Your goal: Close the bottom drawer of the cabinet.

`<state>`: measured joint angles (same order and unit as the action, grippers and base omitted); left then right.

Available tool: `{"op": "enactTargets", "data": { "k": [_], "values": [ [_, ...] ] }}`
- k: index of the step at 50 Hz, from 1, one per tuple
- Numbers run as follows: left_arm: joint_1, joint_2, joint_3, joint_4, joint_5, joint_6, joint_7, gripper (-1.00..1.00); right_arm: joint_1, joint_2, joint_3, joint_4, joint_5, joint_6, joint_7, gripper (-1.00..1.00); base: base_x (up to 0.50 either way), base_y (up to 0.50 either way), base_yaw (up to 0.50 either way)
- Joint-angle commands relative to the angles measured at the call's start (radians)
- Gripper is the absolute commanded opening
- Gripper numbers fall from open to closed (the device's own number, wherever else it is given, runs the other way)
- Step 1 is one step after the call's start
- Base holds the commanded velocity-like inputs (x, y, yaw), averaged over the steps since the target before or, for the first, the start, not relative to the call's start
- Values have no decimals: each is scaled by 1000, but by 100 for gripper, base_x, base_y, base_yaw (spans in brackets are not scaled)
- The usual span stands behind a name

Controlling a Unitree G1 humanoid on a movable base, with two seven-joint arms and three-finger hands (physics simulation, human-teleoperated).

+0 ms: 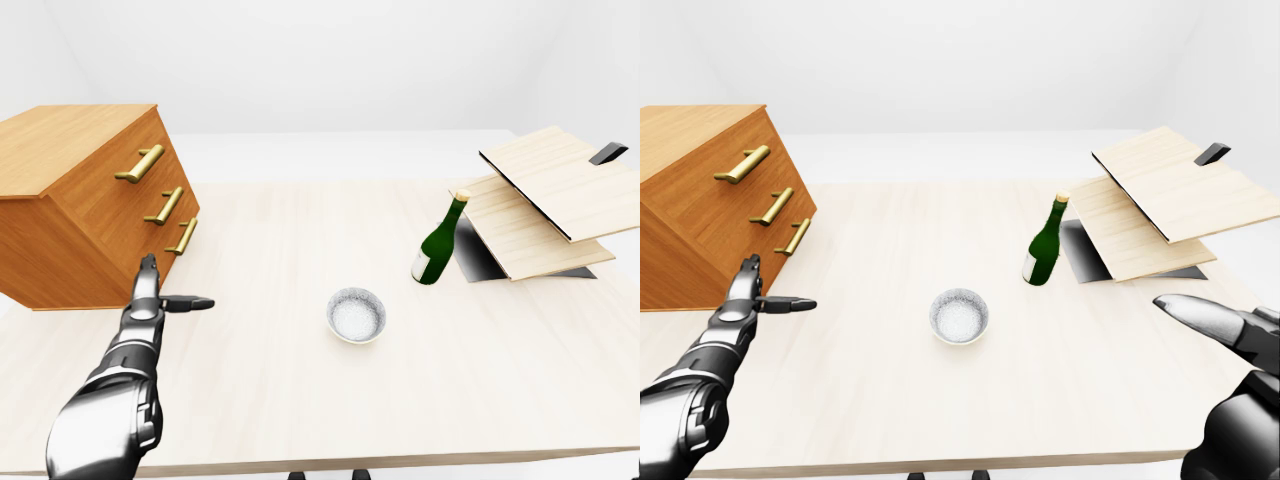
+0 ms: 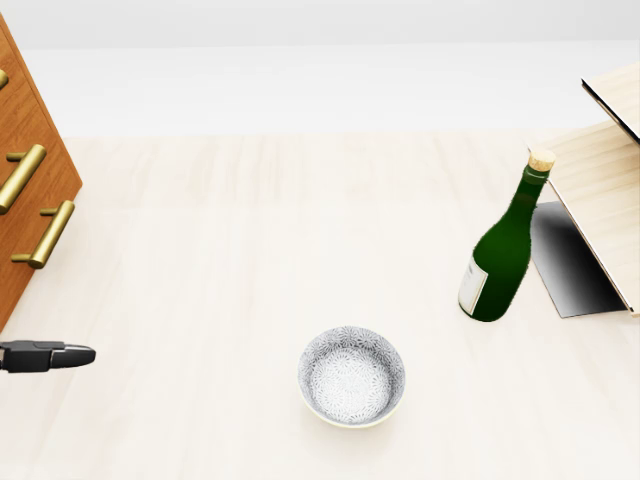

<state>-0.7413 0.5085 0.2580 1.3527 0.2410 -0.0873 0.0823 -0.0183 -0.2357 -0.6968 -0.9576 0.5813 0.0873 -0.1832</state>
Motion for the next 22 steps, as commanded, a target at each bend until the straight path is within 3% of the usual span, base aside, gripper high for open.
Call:
{"op": "enactTargets", "data": {
  "k": [1, 9, 22],
  "values": [
    [13, 136, 22, 12, 111, 0, 55, 100, -7, -2, 5, -1, -4, 0, 0, 100, 0, 0, 0],
    [15, 160, 32, 11, 100, 0, 51, 100, -7, -2, 8, -2, -8, 0, 1, 100, 0, 0, 0],
    [24, 148, 30, 11, 100, 0, 50, 100, -1, 11, 21, -3, -28, 0, 10, 100, 0, 0, 0]
  ]
}}
